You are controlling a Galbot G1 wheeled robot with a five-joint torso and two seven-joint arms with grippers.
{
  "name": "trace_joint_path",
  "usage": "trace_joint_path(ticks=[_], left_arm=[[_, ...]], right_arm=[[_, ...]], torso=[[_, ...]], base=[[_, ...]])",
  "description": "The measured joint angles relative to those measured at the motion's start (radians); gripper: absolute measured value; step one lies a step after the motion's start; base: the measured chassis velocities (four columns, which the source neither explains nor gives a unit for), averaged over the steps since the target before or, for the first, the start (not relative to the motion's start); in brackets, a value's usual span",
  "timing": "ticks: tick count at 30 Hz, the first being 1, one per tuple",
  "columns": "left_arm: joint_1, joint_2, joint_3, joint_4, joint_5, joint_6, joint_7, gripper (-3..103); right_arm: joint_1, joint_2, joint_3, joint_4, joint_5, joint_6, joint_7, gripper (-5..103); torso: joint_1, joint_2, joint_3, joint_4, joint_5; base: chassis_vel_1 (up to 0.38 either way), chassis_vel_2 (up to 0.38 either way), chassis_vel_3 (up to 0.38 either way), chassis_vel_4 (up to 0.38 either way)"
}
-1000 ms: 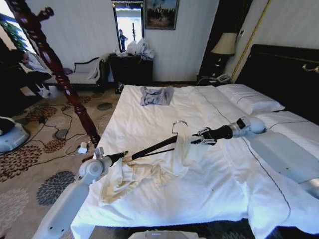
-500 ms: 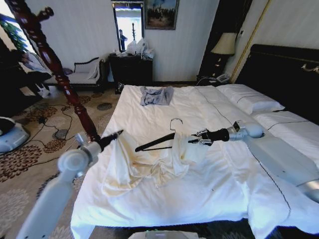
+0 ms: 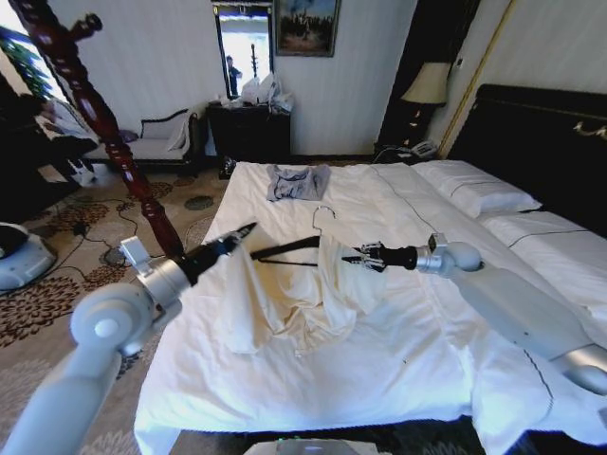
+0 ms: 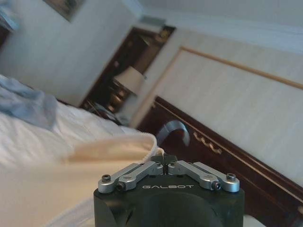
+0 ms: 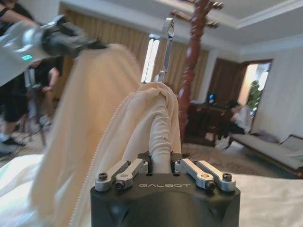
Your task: Pick up the clothes from the bed and hang them on the clothes hanger.
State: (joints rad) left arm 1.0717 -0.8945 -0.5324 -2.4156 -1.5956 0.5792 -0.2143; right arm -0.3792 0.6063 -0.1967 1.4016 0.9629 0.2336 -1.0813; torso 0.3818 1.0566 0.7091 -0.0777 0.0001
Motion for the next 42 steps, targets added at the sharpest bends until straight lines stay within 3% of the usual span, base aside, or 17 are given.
trace_joint_path(ticks=[7, 15, 25, 27, 28, 29, 31, 35, 36, 38, 42], left_arm=[[0.059, 0.039, 0.087, -0.042, 0.027, 0.024, 0.002, 0], [0.048, 0.066, 0.18, -0.041, 0.055, 0.035, 0.0, 0], [0.012, 0.052, 0.214, 0.036, 0.199, 0.009, -0.014, -2], [0.023, 0.069, 0.195, 0.024, 0.266, 0.022, -0.011, 9], [0.023, 0.069, 0.195, 0.024, 0.266, 0.022, -0.011, 9], [0.033, 0.091, 0.185, 0.005, 0.319, 0.026, 0.002, 9], [0.047, 0.14, 0.17, -0.043, 0.371, 0.036, 0.022, 20], [0.061, 0.189, 0.155, -0.082, 0.372, 0.048, 0.023, 31], [0.067, 0.205, 0.15, -0.086, 0.368, 0.055, 0.016, 42], [0.068, 0.208, 0.146, -0.086, 0.368, 0.056, 0.013, 42], [0.031, 0.179, 0.079, -0.087, 0.326, 0.037, -0.051, 64]], right_arm=[[0.03, 0.012, -0.002, 0.023, 0.076, 0.011, 0.081, 19], [0.065, -0.012, 0.015, 0.032, 0.104, 0.02, 0.111, 19], [0.105, -0.04, 0.032, 0.079, 0.156, 0.036, 0.101, 19], [0.11, -0.045, 0.037, 0.082, 0.159, 0.041, 0.083, 19], [0.11, -0.045, 0.037, 0.082, 0.159, 0.041, 0.083, 19], [0.111, -0.047, 0.04, 0.082, 0.161, 0.043, 0.075, 19], [0.109, -0.055, 0.046, 0.08, 0.162, 0.05, 0.061, 19], [0.108, -0.053, 0.048, 0.076, 0.162, 0.061, 0.047, 19], [0.108, -0.045, 0.048, 0.075, 0.163, 0.065, 0.041, 19], [0.108, -0.041, 0.048, 0.075, 0.163, 0.067, 0.037, 19], [0.094, -0.03, 0.048, 0.08, 0.157, 0.071, 0.024, 19]], torso=[[0.0, 0.0, 0.0, 0.0003, -0.0001], [0.0, 0.0, 0.0, -0.0003, 0.0], [0.0, 0.0, 0.0, -0.0002, -0.0002], [0.0, 0.0, 0.0, 0.0001, -0.0003], [0.0, 0.0, 0.0, 0.0001, -0.0003], [0.0, 0.0, 0.0, 0.0001, -0.0002], [0.0, 0.0, 0.0, 0.0001, 0.0], [0.0, 0.0, 0.0, -0.0002, 0.0003], [0.0, 0.0, 0.0, -0.0002, 0.0], [0.0, 0.0, 0.0, 0.0, 0.0001], [0.0, 0.0, 0.0, -0.0001, -0.0002]], base=[[0.0, 0.0, 0.0, 0.0], [0.0, 0.0, 0.0, 0.0], [0.0, 0.0, 0.0, 0.0], [0.0, 0.0, 0.0, 0.0], [0.0, 0.0, 0.0, 0.0], [0.0, 0.0, 0.0, 0.0], [0.0, 0.0, 0.0, 0.0], [0.0, 0.0, 0.0, 0.0], [0.0, 0.0, 0.0, 0.0], [0.0, 0.0, 0.0, 0.0], [0.0, 0.0, 0.0, 0.0]])
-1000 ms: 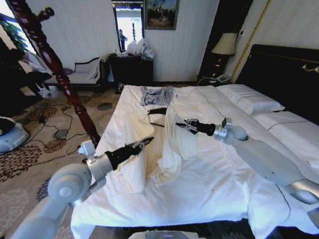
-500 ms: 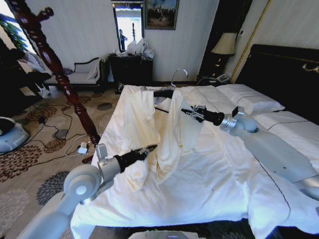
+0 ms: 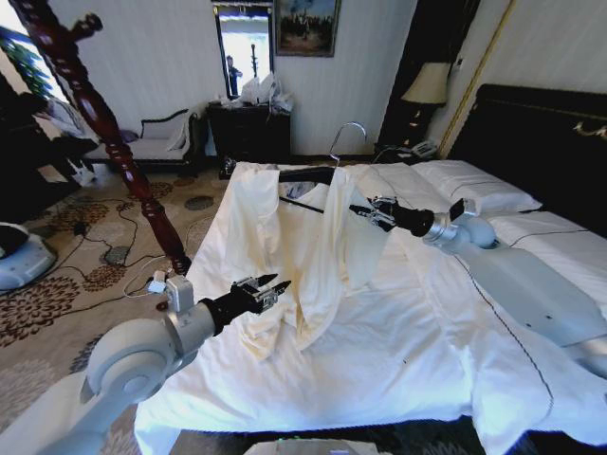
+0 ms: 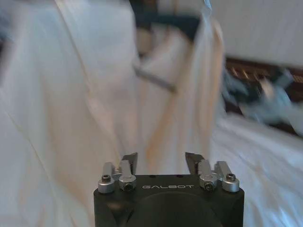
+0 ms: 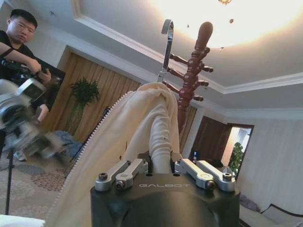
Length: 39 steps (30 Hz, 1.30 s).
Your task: Pick up the clothes from the bed and hang them on the clothes hanger.
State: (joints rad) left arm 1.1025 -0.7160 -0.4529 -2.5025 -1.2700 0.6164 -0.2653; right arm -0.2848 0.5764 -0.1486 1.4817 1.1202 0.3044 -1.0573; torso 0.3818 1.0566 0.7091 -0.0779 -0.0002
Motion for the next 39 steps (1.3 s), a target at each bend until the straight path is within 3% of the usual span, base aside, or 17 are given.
trace_joint_path(ticks=[1, 3, 5, 11, 21, 26, 30, 33, 35, 39], left_arm=[[-0.011, -0.009, -0.024, 0.0, -0.018, -0.009, -0.027, 69], [-0.022, -0.014, -0.045, 0.0, -0.033, -0.015, -0.046, 69], [-0.041, -0.023, -0.066, 0.009, -0.051, -0.028, -0.067, 80], [-0.067, -0.048, -0.054, 0.051, -0.057, -0.032, -0.106, 98], [-0.141, -0.054, -0.034, 0.123, -0.064, -0.047, -0.113, 103], [-0.167, -0.05, -0.022, 0.136, -0.074, -0.055, -0.099, 90], [-0.164, -0.04, -0.023, 0.128, -0.075, -0.066, -0.072, 69], [-0.163, -0.037, -0.025, 0.127, -0.074, -0.068, -0.067, 64], [-0.166, -0.034, -0.026, 0.122, -0.073, -0.07, -0.062, 53], [-0.178, -0.03, -0.027, 0.115, -0.076, -0.07, -0.057, 42]], right_arm=[[-0.005, 0.0, 0.0, 0.001, -0.002, 0.001, -0.001, 19], [-0.008, 0.0, -0.001, 0.003, -0.002, 0.002, -0.002, 19], [-0.01, 0.002, -0.004, 0.007, -0.004, 0.003, -0.003, 19], [-0.004, 0.03, -0.024, 0.029, -0.029, 0.002, 0.016, 19], [0.003, 0.074, -0.05, 0.03, -0.083, -0.005, 0.032, 19], [0.003, 0.092, -0.057, 0.021, -0.099, -0.006, 0.032, 19], [-0.012, 0.106, -0.061, 0.005, -0.121, -0.006, 0.031, 19], [-0.016, 0.107, -0.062, -0.002, -0.126, -0.004, 0.029, 19], [-0.021, 0.11, -0.063, -0.012, -0.133, -0.002, 0.027, 19], [-0.023, 0.117, -0.066, -0.02, -0.14, -0.001, 0.026, 19]], torso=[[0.0, 0.0, 0.0, -0.0002, 0.0], [0.0, 0.0, 0.0, -0.0003, 0.0001], [0.0, 0.0, 0.0, 0.0001, 0.0003], [0.0, 0.0, 0.0, 0.0003, 0.0], [0.0, 0.0, 0.0, 0.0001, 0.0], [0.0, 0.0, 0.0, 0.0001, 0.0002], [0.0, 0.0, 0.0, 0.0003, 0.0001], [0.0, 0.0, 0.0, 0.0001, 0.0002], [0.0, 0.0, 0.0, 0.0, 0.0001], [0.0, 0.0, 0.0, 0.0002, 0.0001]], base=[[0.0, 0.0, 0.0, 0.0], [0.0, 0.0, 0.0, 0.0], [0.0, 0.0, 0.0, 0.0], [0.0, 0.0, 0.0, 0.0], [0.0, 0.0, 0.0, 0.0], [0.0, 0.0, 0.0, 0.0], [0.0, 0.0, 0.0, 0.0], [0.0, 0.0, 0.0, 0.0], [0.0, 0.0, 0.0, 0.0], [0.0, 0.0, 0.0, 0.0]])
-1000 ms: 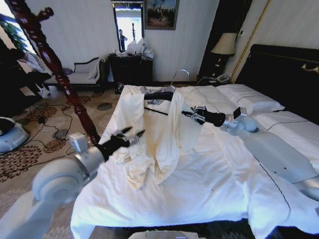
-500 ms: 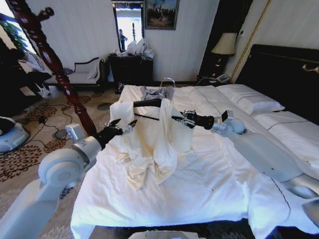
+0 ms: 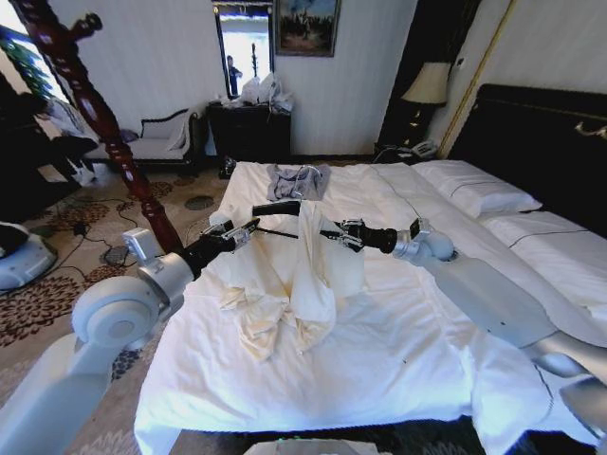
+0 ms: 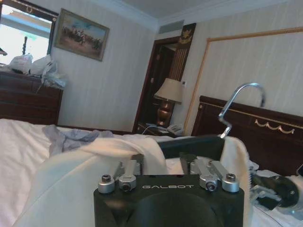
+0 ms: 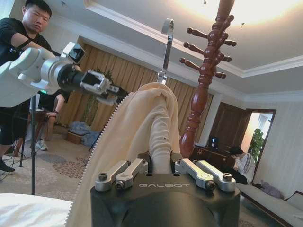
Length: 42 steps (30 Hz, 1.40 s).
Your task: Pick up the clothes from the bed and hang them on the clothes hanger.
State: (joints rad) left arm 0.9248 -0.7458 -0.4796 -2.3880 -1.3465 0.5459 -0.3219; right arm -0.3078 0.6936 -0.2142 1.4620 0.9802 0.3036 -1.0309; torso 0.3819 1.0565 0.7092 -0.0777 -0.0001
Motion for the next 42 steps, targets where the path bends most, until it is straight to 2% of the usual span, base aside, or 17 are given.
trace_joint_path(ticks=[2, 3, 7, 9, 11, 16, 22, 25, 30, 31, 32, 33, 34, 35, 37, 39, 42], left_arm=[[-0.018, 0.003, 0.009, 0.0, -0.004, 0.0, 0.007, 31], [-0.018, 0.003, 0.009, 0.0, -0.004, 0.0, 0.007, 31], [-0.084, -0.001, 0.055, 0.041, -0.004, -0.004, 0.027, 10], [-0.109, -0.004, 0.072, 0.058, -0.004, -0.004, 0.03, 10], [-0.146, -0.008, 0.104, 0.077, -0.006, -0.004, 0.036, 2], [-0.264, -0.036, 0.224, 0.115, -0.025, -0.005, 0.044, 0], [-0.306, -0.06, 0.311, 0.114, -0.033, -0.011, 0.06, 0], [-0.298, -0.059, 0.325, 0.103, -0.025, -0.01, 0.07, 0], [-0.243, -0.032, 0.314, 0.06, 0.003, 0.01, 0.08, 0], [-0.211, -0.015, 0.307, 0.045, 0.006, 0.039, 0.09, 0], [-0.196, -0.006, 0.292, 0.036, 0.016, 0.038, 0.09, -1], [-0.182, 0.002, 0.281, 0.029, 0.022, 0.041, 0.09, 4], [-0.182, 0.002, 0.281, 0.029, 0.022, 0.041, 0.09, 4], [-0.17, 0.007, 0.275, 0.026, 0.026, 0.042, 0.089, 10], [-0.142, 0.017, 0.253, 0.02, 0.043, 0.041, 0.083, 20], [-0.131, 0.02, 0.244, 0.016, 0.05, 0.04, 0.081, 20], [-0.088, 0.038, 0.216, -0.016, 0.054, 0.061, 0.072, 36]], right_arm=[[-0.004, 0.008, -0.004, -0.002, -0.006, 0.001, 0.0, 19], [-0.004, 0.008, -0.004, -0.002, -0.006, 0.001, 0.0, 19], [-0.005, 0.034, -0.017, -0.002, -0.016, 0.003, -0.001, 19], [-0.003, 0.042, -0.022, -0.002, -0.018, 0.004, -0.001, 19], [0.002, 0.053, -0.028, -0.002, -0.019, 0.005, -0.001, 19], [0.01, 0.063, -0.032, 0.0, -0.023, 0.01, -0.005, 19], [0.005, 0.053, -0.027, 0.002, -0.025, 0.017, -0.008, 19], [0.003, 0.049, -0.026, 0.002, -0.025, 0.018, -0.009, 18], [0.002, 0.04, -0.02, 0.0, -0.02, 0.022, -0.011, 18], [0.009, 0.04, -0.012, 0.0, 0.002, 0.025, -0.005, 18], [0.012, 0.038, -0.011, 0.0, 0.005, 0.025, -0.002, 17], [0.015, 0.037, -0.011, 0.0, 0.007, 0.025, -0.002, 17], [0.015, 0.037, -0.011, 0.0, 0.007, 0.025, -0.002, 17], [0.018, 0.036, -0.011, -0.001, 0.008, 0.025, -0.002, 17], [0.025, 0.034, -0.011, 0.0, 0.01, 0.025, -0.002, 17], [0.027, 0.034, -0.012, 0.001, 0.013, 0.024, -0.003, 17], [0.031, 0.027, -0.013, 0.001, 0.03, 0.023, -0.004, 17]], torso=[[0.0, 0.0, 0.0, 0.0, 0.0001], [0.0, 0.0, 0.0, 0.0, 0.0001], [0.0, 0.0, 0.0, 0.0, 0.0], [0.0, 0.0, 0.0, 0.0, 0.0001], [0.0, 0.0, 0.0, 0.0001, 0.0], [0.0, 0.0, 0.0, -0.0002, 0.0], [0.0, 0.0, 0.0, -0.0002, 0.0001], [0.0, 0.0, 0.0, -0.0002, 0.0002], [0.0, 0.0, 0.0, 0.0, 0.0002], [0.0, 0.0, 0.0, 0.0001, 0.0006], [0.0, 0.0, 0.0, 0.0007, -0.0012], [0.0, 0.0, 0.0, -0.0005, 0.0], [0.0, 0.0, 0.0, -0.0005, 0.0], [0.0, 0.0, 0.0, 0.0007, 0.0005], [0.0, 0.0, 0.0, -0.0002, -0.0002], [0.0, 0.0, 0.0, 0.0, 0.0001], [0.0, 0.0, 0.0, 0.0, 0.0001]], base=[[0.0, 0.0, 0.0, 0.0], [0.0, 0.0, 0.0, 0.0], [0.0, 0.0, 0.0, 0.0], [0.0, 0.0, 0.0, 0.0], [0.0, 0.0, 0.0, 0.0], [0.0, 0.0, 0.0, 0.0], [0.0, 0.0, 0.0, 0.0], [0.0, 0.0, 0.0, 0.0], [0.0, 0.0, 0.0, 0.0], [0.0, 0.0, 0.0, 0.0], [0.0, 0.0, 0.0, 0.0], [0.0, 0.0, 0.0, 0.0], [0.0, 0.0, 0.0, 0.0], [0.0, 0.0, 0.0, 0.0], [0.0, 0.0, 0.0, 0.0], [0.0, 0.0, 0.0, 0.0], [0.0, 0.0, 0.0, 0.0]])
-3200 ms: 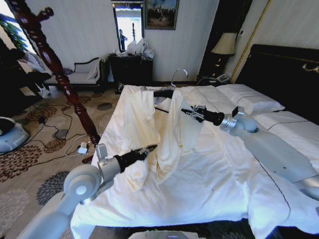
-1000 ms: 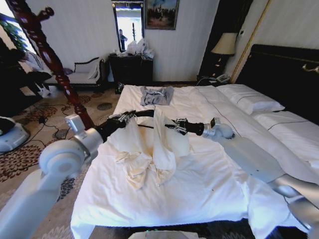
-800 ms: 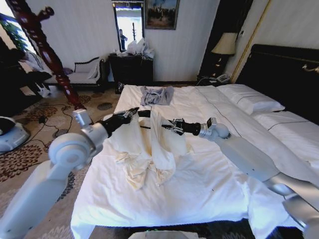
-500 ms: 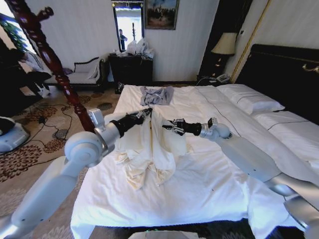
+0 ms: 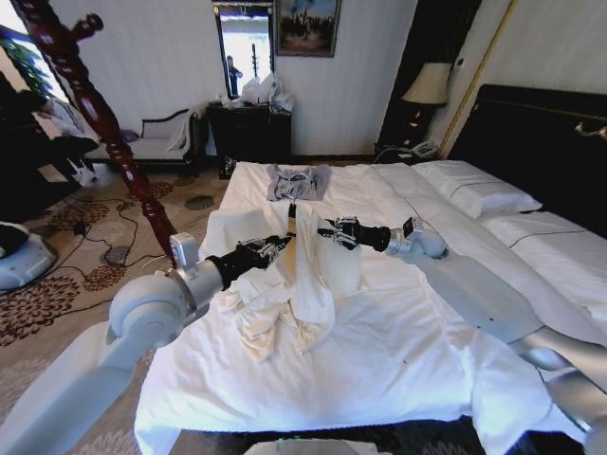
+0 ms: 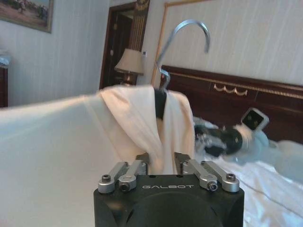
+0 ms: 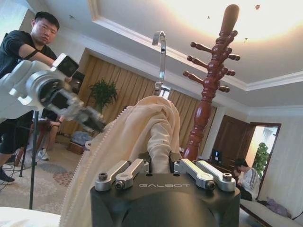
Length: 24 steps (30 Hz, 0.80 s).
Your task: Pick up the clothes from the bed and hang them on the clothes hanger.
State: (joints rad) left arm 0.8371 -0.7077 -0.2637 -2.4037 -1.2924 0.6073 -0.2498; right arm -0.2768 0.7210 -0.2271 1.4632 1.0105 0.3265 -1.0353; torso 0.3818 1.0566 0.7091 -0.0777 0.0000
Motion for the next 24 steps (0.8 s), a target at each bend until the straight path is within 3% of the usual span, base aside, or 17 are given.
trace_joint_path(ticks=[1, 3, 8, 10, 12, 13, 16, 18, 20, 21, 22, 23, 24], left_arm=[[0.017, 0.012, -0.009, -0.016, 0.008, 0.014, -0.001, 42], [0.022, 0.016, -0.013, -0.021, 0.011, 0.018, -0.003, 42], [0.063, 0.059, -0.096, -0.092, -0.001, 0.067, -0.041, 64], [0.066, 0.08, -0.142, -0.099, -0.013, 0.071, -0.05, 74], [0.065, 0.09, -0.165, -0.1, -0.02, 0.071, -0.05, 74], [0.061, 0.103, -0.193, -0.101, -0.026, 0.064, -0.046, 80], [0.041, 0.142, -0.281, -0.055, -0.027, -0.005, 0.027, 96], [0.039, 0.151, -0.298, -0.03, -0.023, -0.026, 0.053, 96], [0.041, 0.19, -0.347, 0.105, -0.018, -0.111, 0.199, 100], [0.045, 0.201, -0.35, 0.137, -0.019, -0.133, 0.238, 100], [0.045, 0.201, -0.35, 0.137, -0.019, -0.133, 0.238, 100], [0.053, 0.217, -0.355, 0.184, -0.019, -0.163, 0.292, 100], [0.067, 0.242, -0.356, 0.246, -0.015, -0.197, 0.387, 100]], right_arm=[[0.002, -0.005, 0.0, 0.0, 0.005, 0.0, 0.0, 17], [0.002, -0.008, 0.001, 0.0, 0.007, -0.001, 0.0, 17], [0.005, -0.041, 0.012, -0.004, 0.028, -0.001, -0.007, 17], [0.0, -0.053, 0.015, -0.006, 0.036, -0.001, -0.021, 17], [-0.003, -0.058, 0.015, -0.006, 0.037, -0.001, -0.033, 17], [-0.007, -0.062, 0.016, -0.006, 0.037, -0.001, -0.043, 17], [-0.02, -0.064, 0.016, 0.002, 0.029, 0.001, -0.077, 17], [-0.022, -0.06, 0.016, 0.002, 0.026, 0.001, -0.085, 17], [-0.025, -0.04, 0.016, -0.002, 0.013, 0.004, -0.107, 17], [-0.025, -0.036, 0.016, -0.004, 0.009, 0.005, -0.113, 17], [-0.025, -0.036, 0.016, -0.004, 0.009, 0.005, -0.113, 17], [-0.025, -0.029, 0.016, -0.008, 0.002, 0.007, -0.122, 17], [-0.025, -0.022, 0.016, -0.015, -0.007, 0.008, -0.135, 17]], torso=[[0.0, 0.0, 0.0, 0.0002, 0.0], [0.0, 0.0, 0.0, 0.0002, 0.0], [0.0, 0.0, 0.0, -0.0001, 0.0002], [0.0, 0.0, 0.0, -0.0001, 0.0], [0.0, 0.0, 0.0, -0.0003, -0.0001], [0.0, 0.0, 0.0, -0.0002, -0.0002], [0.0, 0.0, 0.0, -0.0002, 0.0003], [0.0, 0.0, 0.0, -0.0004, 0.0001], [0.0, 0.0, 0.0, 0.0002, -0.0001], [0.0, 0.0, 0.0, 0.0003, -0.0003], [0.0, 0.0, 0.0, 0.0003, -0.0003], [0.0, 0.0, 0.0, 0.0003, -0.0002], [0.0, 0.0, 0.0, 0.0003, -0.0004]], base=[[0.0, 0.0, 0.0, 0.0], [0.0, 0.0, 0.0, 0.0], [0.0, 0.0, 0.0, 0.0], [0.0, 0.0, 0.0, 0.0], [0.0, 0.0, 0.0, 0.0], [0.0, 0.0, 0.0, 0.0], [0.0, 0.0, 0.0, 0.0], [0.0, 0.0, 0.0, 0.0], [0.0, 0.0, 0.0, 0.0], [0.0, 0.0, 0.0, 0.0], [0.0, 0.0, 0.0, 0.0], [0.0, 0.0, 0.0, 0.0], [0.0, 0.0, 0.0, 0.0]])
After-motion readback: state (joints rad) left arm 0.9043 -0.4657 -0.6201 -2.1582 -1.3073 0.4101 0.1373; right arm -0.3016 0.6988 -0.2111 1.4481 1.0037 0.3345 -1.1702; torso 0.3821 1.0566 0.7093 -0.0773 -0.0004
